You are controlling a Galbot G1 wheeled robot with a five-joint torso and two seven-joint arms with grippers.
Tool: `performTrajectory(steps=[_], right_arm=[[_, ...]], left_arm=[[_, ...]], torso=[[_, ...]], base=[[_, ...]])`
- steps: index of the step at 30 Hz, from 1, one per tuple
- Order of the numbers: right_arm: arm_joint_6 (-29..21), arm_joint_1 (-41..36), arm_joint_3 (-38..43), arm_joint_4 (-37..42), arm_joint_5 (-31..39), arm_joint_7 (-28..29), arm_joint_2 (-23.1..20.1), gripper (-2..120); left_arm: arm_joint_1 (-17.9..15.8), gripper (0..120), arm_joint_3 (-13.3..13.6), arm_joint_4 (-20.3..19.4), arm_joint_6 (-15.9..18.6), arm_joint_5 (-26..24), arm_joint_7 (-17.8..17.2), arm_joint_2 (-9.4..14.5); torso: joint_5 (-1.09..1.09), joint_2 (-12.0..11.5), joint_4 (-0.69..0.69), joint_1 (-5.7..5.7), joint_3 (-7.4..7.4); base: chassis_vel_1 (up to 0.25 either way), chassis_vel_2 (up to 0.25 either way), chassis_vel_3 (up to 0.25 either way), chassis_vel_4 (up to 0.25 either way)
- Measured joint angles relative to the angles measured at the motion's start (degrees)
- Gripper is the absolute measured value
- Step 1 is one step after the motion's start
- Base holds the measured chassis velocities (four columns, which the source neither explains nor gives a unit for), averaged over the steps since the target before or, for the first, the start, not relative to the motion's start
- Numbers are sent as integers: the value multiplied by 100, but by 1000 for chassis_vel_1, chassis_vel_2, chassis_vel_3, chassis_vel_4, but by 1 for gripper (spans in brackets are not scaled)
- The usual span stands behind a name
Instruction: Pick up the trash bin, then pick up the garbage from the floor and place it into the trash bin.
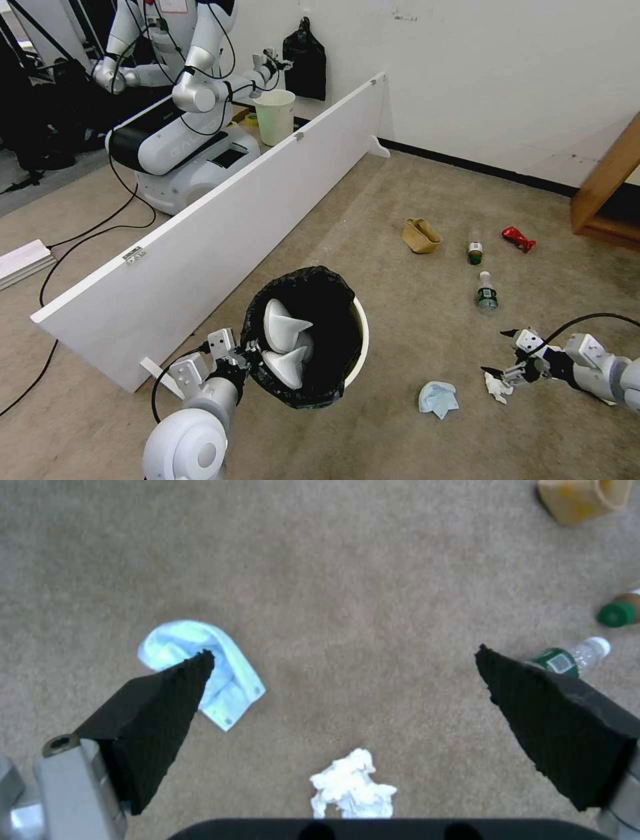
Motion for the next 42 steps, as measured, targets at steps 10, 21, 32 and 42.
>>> performTrajectory(steps=[10,21,32,42], right_arm=[[-20,-541,242,-28,137,65,-559,100],[-9,-1093,471,19,277,152,-1193,100],[41,-1887,904,-51,526,314,-1987,100],[86,-2583,1350,-251,612,361,-2465,100]], left_arm=[[48,2,-30,-5,-71,64,55,-28],[56,2,-44,-9,-121,73,71,-43],[58,2,-69,-5,-161,40,74,7],[30,2,-65,34,-186,-31,77,93]], torso=[[0,0,1,0,0],[0,0,-2,0,0],[-1,0,0,0,0],[0,0,-1,0,1]], base=[[0,0,0,0],[0,0,0,0],[0,0,0,0],[0,0,0,0]])
